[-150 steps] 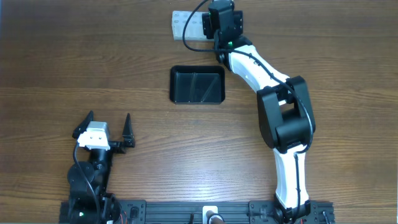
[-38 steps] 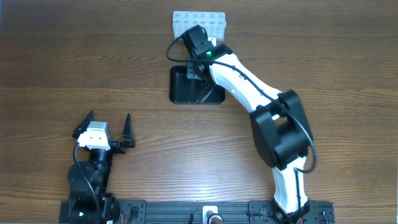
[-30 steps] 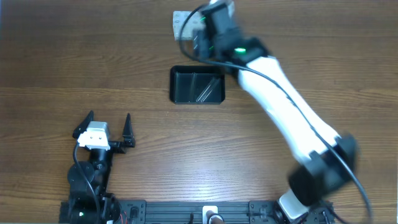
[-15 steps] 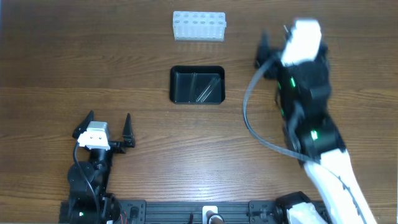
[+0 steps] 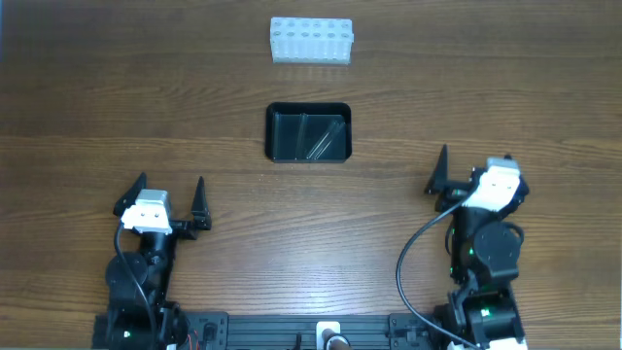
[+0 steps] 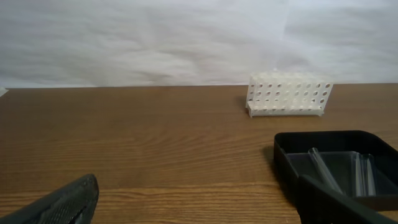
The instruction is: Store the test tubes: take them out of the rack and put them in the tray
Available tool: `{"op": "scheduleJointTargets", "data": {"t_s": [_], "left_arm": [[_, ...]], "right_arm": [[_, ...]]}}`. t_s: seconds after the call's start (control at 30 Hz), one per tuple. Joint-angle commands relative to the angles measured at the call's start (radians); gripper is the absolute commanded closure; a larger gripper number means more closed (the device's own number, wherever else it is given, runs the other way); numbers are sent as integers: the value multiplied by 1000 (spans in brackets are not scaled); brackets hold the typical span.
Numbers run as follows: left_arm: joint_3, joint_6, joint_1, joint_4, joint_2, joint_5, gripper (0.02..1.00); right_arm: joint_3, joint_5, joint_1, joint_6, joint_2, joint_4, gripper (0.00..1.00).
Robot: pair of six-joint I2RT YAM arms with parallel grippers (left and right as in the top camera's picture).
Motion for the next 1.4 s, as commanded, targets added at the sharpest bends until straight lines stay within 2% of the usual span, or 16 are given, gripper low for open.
{"op": "scheduleJointTargets", "data": {"t_s": [0.03, 0.37, 0.7, 0.9, 1.4], "left_arm": [[-6, 8, 5, -1, -7, 10, 20], [-6, 8, 5, -1, -7, 10, 18], [-6, 8, 5, -1, -7, 10, 18], [-6, 8, 5, -1, -7, 10, 20], [-6, 8, 5, -1, -7, 10, 20]], "right_arm": [[-103, -43, -8, -5, -129, 16, 9], [-219, -45, -26, -3, -195, 68, 7], [-219, -115, -124, -6, -247, 8, 9], [-219, -115, -124, -6, -389, -106, 7], [-219, -115, -125, -6, -394, -156, 9]]}}
